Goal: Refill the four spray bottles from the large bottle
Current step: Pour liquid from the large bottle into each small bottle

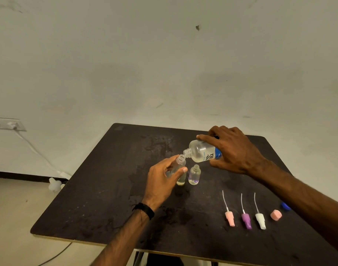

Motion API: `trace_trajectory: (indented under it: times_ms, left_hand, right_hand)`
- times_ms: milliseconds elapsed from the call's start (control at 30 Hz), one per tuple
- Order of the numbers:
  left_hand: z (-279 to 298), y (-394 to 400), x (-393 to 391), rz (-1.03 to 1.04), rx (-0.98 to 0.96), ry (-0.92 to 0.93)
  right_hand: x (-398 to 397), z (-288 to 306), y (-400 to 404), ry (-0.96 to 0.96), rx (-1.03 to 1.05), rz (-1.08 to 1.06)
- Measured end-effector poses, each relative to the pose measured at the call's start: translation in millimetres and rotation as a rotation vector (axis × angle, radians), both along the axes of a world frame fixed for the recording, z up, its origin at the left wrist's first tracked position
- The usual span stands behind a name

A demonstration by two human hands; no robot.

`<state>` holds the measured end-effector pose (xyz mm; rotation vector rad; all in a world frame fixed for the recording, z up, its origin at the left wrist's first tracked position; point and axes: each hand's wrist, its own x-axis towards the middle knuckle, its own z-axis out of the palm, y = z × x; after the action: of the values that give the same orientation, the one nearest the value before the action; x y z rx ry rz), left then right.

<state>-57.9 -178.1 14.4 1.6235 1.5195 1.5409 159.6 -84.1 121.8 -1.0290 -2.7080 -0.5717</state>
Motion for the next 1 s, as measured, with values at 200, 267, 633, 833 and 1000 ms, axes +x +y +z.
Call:
trace_trajectory:
  times_ms: [200,267,633,833,1000]
  left_hand:
    - [-0.9,-0.8,-1.0,0.002,-0.008,-0.009]
    - [0.0,-1.0,-0.3,0.001,-0.007,-0.017]
    - [0.6,-0.7,-0.2,0.0,0.005,-0.004]
    - [1.0,-0.4,0.0,0.005,0.009,0.003]
    - [0.2,0.0,0.2,0.002,0.006,-0.006]
  right_hand:
    - [-1.1,3.9,-4.3,-0.002,0.027,0.016]
    - [-0.8,4.8,-4.8,-0.008,0.032,0.017]
    - [-2.1,5.6,-3.5,-0.019,0.04,0.005]
    - [-2.2,7.7,-4.7,-0.021,0.038,0.006]
    - [-2.0,7.6,-5.7,-0.025,0.04,0.006]
